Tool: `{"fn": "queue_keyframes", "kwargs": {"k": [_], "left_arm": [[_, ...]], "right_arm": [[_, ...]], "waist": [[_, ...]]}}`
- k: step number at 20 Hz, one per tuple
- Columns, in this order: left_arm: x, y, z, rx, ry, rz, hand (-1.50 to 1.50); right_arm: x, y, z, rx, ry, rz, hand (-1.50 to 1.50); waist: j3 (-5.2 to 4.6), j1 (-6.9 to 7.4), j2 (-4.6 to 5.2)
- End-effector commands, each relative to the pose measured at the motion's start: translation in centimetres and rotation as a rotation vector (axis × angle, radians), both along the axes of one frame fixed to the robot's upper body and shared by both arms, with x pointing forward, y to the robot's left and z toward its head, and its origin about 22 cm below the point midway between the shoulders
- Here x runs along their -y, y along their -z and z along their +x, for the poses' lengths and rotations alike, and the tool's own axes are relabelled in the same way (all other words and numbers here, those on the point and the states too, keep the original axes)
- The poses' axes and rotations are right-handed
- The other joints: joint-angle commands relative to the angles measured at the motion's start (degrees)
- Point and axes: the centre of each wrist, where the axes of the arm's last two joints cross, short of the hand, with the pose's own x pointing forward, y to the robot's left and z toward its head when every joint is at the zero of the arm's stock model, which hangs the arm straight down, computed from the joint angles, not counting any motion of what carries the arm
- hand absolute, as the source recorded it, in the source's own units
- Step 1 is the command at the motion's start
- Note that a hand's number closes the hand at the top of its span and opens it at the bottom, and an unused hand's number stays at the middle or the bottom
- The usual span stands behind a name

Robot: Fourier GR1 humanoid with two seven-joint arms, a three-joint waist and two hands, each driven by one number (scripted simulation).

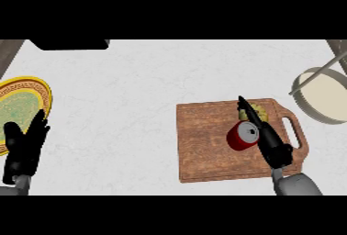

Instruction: Pick the can from the cutting board and place it in the tiered basket

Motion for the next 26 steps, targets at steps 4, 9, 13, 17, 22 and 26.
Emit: {"fn": "queue_keyframes", "kwargs": {"k": [4, 9, 13, 17, 22, 26], "left_arm": [[-0.2, -4.4, 2.2, 0.197, 0.114, 0.163, 0.0], [0.5, -4.0, 1.9, 0.236, 0.13, 0.184, 0.0], [2.3, -4.5, 2.7, 0.27, 0.181, 0.187, 0.0], [2.6, -4.9, 2.9, 0.269, 0.241, 0.185, 0.0], [3.6, -4.8, 3.0, 0.286, 0.278, 0.196, 0.0], [4.3, -5.9, 3.8, 0.311, 0.287, 0.199, 0.0]], "right_arm": [[1.7, -2.2, 0.0, 0.049, 0.43, 0.209, 1.5], [8.4, 2.9, -4.8, -0.159, 1.052, -0.003, -1.5], [6.2, 1.7, -7.2, -0.106, 1.285, 0.031, -1.5], [5.0, -2.3, -9.2, -0.102, 1.233, -0.041, -1.5], [5.3, -2.7, -11.2, -0.334, 0.985, -0.286, -1.5], [5.1, -6.3, -11.1, -0.448, 0.868, -0.384, -1.5]], "waist": [[-1.18, -2.83, -2.85], [-1.88, -8.3, -2.45], [-1.59, -5.7, -2.84], [-1.67, -2.78, -2.52], [-1.98, -0.79, -1.87], [-1.98, 0.16, -1.79]]}}
